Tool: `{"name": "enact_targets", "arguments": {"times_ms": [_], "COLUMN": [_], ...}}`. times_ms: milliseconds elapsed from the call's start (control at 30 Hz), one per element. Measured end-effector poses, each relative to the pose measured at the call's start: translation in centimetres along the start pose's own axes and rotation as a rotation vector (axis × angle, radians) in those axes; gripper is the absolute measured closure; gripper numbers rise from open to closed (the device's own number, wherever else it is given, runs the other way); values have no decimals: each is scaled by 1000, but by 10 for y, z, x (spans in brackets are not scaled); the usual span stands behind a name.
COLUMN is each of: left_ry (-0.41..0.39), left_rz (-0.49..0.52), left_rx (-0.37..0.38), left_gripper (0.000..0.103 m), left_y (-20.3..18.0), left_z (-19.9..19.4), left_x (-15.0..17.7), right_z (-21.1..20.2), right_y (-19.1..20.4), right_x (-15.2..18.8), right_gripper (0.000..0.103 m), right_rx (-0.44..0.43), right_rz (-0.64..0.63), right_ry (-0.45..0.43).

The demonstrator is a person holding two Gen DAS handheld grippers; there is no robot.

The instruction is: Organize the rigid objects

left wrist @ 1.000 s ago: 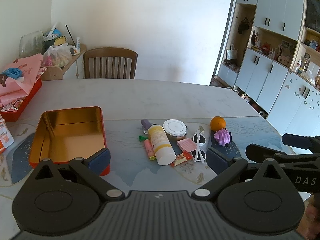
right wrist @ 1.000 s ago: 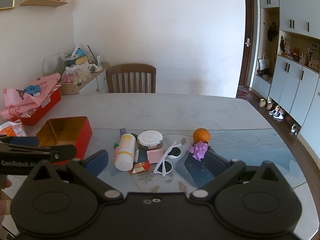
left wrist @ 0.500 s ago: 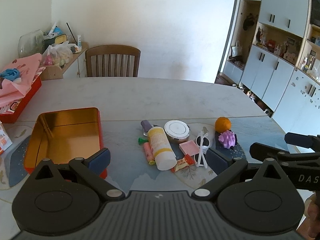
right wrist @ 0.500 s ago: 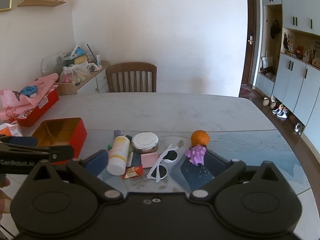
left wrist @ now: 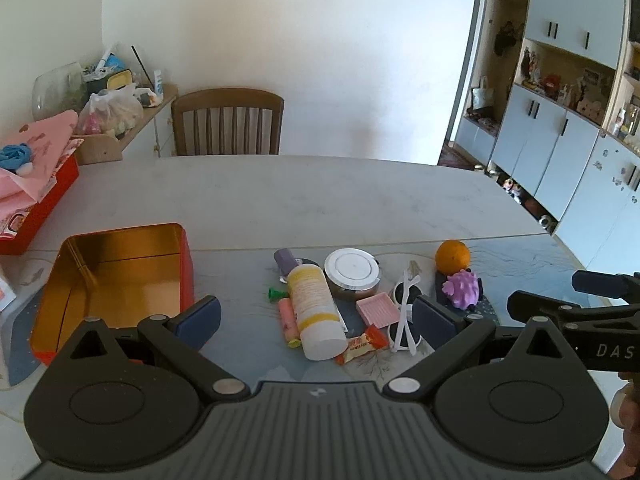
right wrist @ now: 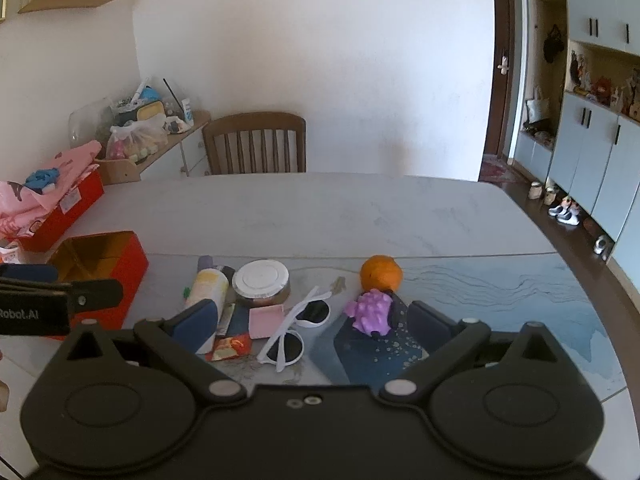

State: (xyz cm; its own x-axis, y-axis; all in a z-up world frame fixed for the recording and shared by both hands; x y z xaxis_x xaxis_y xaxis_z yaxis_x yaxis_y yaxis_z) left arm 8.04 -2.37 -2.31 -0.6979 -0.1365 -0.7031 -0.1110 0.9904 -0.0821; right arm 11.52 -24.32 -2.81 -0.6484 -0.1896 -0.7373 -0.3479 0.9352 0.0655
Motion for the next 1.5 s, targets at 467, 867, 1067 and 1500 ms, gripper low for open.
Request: {"name": "enact_targets", "arguments": {"times_ms": [467,867,1067,1500], "left_ry": [95,179,204,253], "left_rz": [-70,-71,-79,-69], "left_rx": [-90,-112,-121,-109], "left_gripper": [1,1,2,39], "left_y": [-8,-16,-13,-12], "left_z": [61,121,144,171], "left_x": [-16,-22,-23,-21], "right_z": [56,111,133,160], "right_y": [-56,-73,-76,-76], "right_x": [-2,-9,-11,-13], "right_gripper": [6,15,20,32], "right_rx": [-8,-38,-46,-65], "right_rz": [-52,-134,-145,-156], "right_ry": [112,190,219,260]}}
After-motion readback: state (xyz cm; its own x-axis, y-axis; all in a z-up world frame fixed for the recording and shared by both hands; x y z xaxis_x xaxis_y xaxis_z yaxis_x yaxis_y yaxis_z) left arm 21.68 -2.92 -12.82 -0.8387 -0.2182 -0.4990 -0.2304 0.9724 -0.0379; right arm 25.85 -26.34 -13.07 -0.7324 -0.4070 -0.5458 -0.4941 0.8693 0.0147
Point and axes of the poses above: each gripper's, at about its wrist camera, not at the fingertips, and z roughly the way its jaws point, y to its left, x to its underside, the point moved 1 cm from there along z, roughly the way its jaws point, and after that the axes turned 6 degrees about y, right-handed, at the moved point
